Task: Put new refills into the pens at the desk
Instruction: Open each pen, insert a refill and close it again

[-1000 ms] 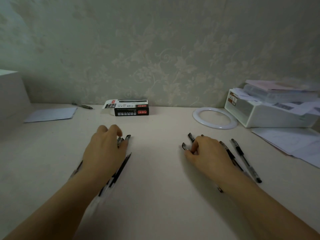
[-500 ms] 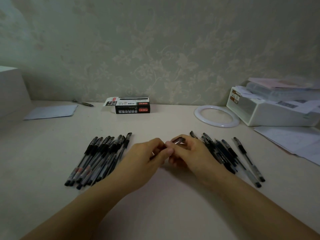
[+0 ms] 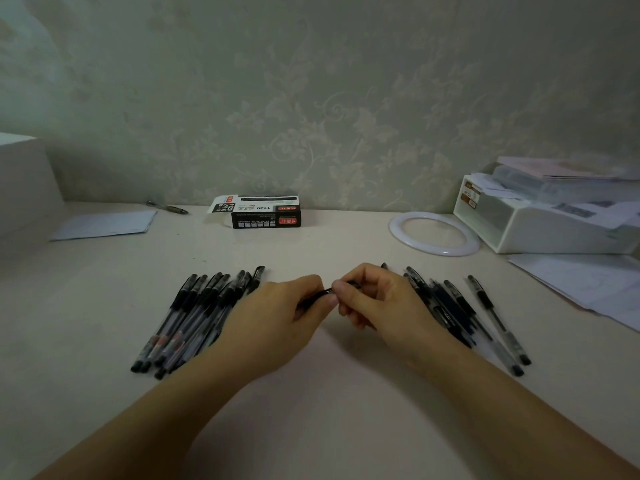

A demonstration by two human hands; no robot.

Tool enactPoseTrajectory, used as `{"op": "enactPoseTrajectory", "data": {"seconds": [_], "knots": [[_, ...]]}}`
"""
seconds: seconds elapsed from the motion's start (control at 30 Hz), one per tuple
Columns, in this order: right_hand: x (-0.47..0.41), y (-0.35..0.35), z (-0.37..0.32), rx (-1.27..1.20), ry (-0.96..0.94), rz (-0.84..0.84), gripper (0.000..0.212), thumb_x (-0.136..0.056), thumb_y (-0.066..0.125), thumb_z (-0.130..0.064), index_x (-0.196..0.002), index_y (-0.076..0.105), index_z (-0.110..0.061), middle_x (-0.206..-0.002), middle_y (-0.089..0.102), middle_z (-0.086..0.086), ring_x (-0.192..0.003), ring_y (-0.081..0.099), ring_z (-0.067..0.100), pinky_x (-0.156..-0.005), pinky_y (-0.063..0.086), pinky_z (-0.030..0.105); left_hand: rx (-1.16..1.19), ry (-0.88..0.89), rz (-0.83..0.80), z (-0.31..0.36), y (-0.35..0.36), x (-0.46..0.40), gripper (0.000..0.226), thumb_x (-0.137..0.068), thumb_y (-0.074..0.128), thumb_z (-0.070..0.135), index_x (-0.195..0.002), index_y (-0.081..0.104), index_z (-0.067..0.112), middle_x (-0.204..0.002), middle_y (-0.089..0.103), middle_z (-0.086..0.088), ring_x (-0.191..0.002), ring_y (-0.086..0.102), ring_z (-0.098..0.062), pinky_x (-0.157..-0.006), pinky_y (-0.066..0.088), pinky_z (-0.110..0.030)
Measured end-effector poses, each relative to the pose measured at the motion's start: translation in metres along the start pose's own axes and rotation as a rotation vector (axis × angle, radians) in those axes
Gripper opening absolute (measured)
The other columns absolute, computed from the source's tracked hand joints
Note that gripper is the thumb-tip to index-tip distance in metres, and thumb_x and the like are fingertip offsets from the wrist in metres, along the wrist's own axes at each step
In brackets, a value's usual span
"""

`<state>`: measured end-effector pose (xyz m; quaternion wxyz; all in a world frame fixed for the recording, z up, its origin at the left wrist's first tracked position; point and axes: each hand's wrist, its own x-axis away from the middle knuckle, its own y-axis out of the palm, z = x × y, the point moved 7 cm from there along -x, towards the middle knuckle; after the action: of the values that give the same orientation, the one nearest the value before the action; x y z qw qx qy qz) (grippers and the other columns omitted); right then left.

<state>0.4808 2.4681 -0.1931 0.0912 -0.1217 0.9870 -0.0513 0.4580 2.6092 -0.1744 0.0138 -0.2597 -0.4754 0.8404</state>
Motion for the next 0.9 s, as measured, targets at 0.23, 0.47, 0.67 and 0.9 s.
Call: {"op": "enactPoseTrajectory", "data": {"seconds": [0.23, 0.47, 0.67, 0.9], "knots": [[0.004, -0.005, -0.012, -0.049, -0.073, 0.055, 0.013, -0.090, 0.068, -0.022, -0.084, 0.067, -0.010, -0.063, 0.064, 0.002, -0.054, 0.051, 0.008, -0.054, 0.043, 0.017, -0.117, -0.069, 0.080, -0.004, -0.007, -0.002, 0.062, -0.078, 0.022, 0.079, -0.056, 0.036, 0.023, -0.046, 0.040, 0.003, -0.043, 0.040, -0.011, -0.042, 0.023, -0.024], [0.006, -0.021, -0.019, 0.161, -0.173, 0.216, 0.004, -0.090, 0.069, -0.021, -0.089, 0.066, -0.018, -0.077, 0.071, -0.002, -0.064, 0.062, 0.004, -0.064, 0.052, 0.017, -0.026, -0.144, 0.131, -0.015, -0.014, -0.004, 0.058, -0.076, 0.027, 0.081, -0.061, 0.037, 0.026, -0.046, 0.039, 0.006, -0.042, 0.039, -0.007, -0.045, 0.025, -0.023], [0.003, -0.013, 0.000, 0.756, -0.178, 0.094, 0.008, -0.090, 0.066, -0.017, -0.089, 0.059, -0.021, -0.082, 0.062, -0.012, -0.074, 0.056, -0.005, -0.064, 0.042, 0.007, 0.040, -0.149, 0.116, -0.015, -0.009, -0.002, 0.025, -0.092, 0.043, 0.050, -0.086, 0.038, 0.026, -0.056, 0.050, 0.004, -0.050, 0.047, -0.009, -0.047, 0.031, -0.029], [0.002, -0.009, 0.000, 0.831, -0.204, 0.068, 0.011, -0.086, 0.070, -0.027, -0.090, 0.060, -0.025, -0.091, 0.061, -0.014, -0.082, 0.058, 0.001, -0.067, 0.043, 0.014, 0.007, -0.058, 0.040, -0.009, -0.001, -0.002, 0.016, -0.095, 0.050, 0.036, -0.087, 0.046, 0.023, -0.073, 0.052, 0.007, -0.065, 0.048, -0.009, -0.059, 0.043, -0.031]]}}
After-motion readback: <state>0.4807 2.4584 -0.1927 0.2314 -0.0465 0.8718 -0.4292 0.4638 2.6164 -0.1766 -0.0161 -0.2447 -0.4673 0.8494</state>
